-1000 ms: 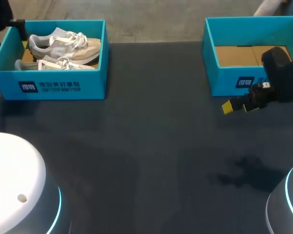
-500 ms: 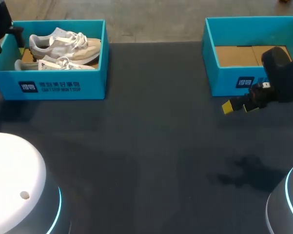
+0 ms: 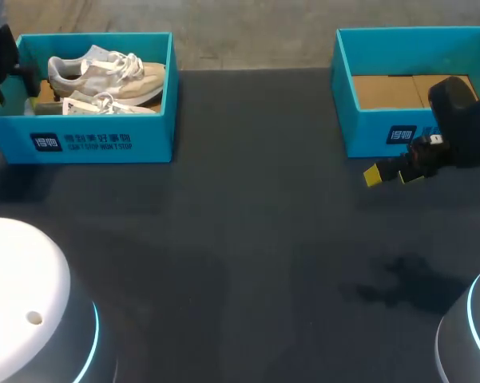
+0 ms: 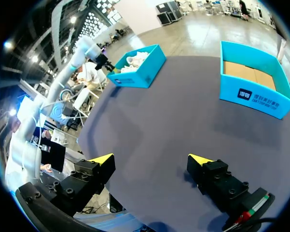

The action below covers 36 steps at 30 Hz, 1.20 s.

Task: Take the shoe out of the shoebox, open the shoe tongue, remove and reinsert the insole, then place the shoe into the shoebox

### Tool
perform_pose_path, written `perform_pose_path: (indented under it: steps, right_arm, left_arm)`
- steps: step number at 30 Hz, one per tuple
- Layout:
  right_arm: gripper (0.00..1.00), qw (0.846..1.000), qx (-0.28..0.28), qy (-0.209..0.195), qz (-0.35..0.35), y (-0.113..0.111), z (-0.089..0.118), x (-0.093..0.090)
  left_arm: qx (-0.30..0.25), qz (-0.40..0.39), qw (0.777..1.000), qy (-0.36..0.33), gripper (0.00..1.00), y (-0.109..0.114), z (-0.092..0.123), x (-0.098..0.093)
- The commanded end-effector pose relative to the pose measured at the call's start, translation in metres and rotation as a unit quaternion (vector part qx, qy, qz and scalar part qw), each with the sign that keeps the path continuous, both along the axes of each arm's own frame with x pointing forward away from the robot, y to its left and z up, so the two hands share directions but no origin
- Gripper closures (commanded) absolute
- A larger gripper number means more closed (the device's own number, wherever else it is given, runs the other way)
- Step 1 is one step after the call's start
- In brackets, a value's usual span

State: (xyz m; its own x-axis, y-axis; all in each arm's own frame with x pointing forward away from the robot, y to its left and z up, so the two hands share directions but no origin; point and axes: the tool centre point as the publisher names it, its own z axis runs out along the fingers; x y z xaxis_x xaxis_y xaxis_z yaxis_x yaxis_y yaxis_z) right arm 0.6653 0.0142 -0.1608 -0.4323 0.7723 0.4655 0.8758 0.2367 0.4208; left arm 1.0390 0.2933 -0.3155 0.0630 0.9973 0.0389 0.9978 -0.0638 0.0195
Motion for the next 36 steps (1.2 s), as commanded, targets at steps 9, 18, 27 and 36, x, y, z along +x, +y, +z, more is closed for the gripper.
perform_pose_path:
  steps: [9, 18, 27, 36]
  right_arm:
    - [0.00, 1.000, 0.000, 0.001, -0.001, 0.001, -0.001, 0.001]
    - [0.00, 1.000, 0.000, 0.001, -0.001, 0.001, -0.001, 0.001]
    - [0.00, 1.000, 0.000, 0.001, -0.001, 0.001, -0.001, 0.001]
    - [0.00, 1.000, 0.000, 0.001, -0.001, 0.001, -0.001, 0.001]
  left_arm:
    - [-0.002, -0.017, 1.000, -0.017, 0.38, -0.005, -0.023, 0.000]
    - [-0.002, -0.020, 1.000, -0.014, 0.33, -0.006, -0.037, 0.003]
    - [-0.001, -0.010, 1.000, -0.001, 0.29, -0.007, -0.051, 0.007]
    - [0.006, -0.005, 1.000, 0.012, 0.47, -0.003, -0.061, 0.009]
